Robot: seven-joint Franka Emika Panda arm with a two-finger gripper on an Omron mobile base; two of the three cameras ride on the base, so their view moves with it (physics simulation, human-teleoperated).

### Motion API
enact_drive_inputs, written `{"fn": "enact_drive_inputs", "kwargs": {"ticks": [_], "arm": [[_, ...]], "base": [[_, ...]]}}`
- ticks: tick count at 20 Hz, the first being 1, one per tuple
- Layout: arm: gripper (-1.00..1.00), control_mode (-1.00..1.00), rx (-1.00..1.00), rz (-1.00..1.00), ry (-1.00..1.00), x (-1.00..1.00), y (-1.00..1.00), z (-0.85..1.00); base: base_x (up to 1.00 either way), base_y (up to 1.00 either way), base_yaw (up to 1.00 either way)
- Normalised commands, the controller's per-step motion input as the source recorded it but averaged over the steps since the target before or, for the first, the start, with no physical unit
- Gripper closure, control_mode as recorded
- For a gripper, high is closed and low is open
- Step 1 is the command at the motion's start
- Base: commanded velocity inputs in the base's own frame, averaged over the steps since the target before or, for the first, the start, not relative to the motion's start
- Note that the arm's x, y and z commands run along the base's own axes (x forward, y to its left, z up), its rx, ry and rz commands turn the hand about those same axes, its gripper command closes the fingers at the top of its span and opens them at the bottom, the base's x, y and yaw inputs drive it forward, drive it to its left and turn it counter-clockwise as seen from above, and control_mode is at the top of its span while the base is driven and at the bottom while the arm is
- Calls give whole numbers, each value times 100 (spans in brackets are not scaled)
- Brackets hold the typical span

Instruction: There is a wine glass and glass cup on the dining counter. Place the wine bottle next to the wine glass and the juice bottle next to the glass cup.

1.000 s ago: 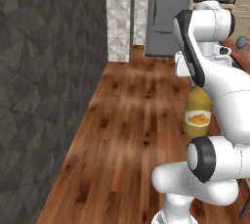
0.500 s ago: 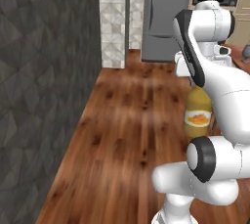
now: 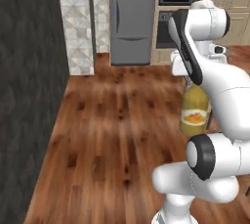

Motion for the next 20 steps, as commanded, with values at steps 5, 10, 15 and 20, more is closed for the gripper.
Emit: {"fn": "enact_drive_inputs", "kwargs": {"ticks": [5, 10, 15, 20], "arm": [[100, 100, 0, 0, 0, 0, 0, 0], [100, 100, 0, 0, 0, 0, 0, 0], [100, 100, 0, 0, 0, 0, 0, 0], [100, 100, 0, 0, 0, 0, 0, 0]], "base": [[30, 1, -69], [31, 5, -71], [37, 8, -66], [40, 19, -67]]}}
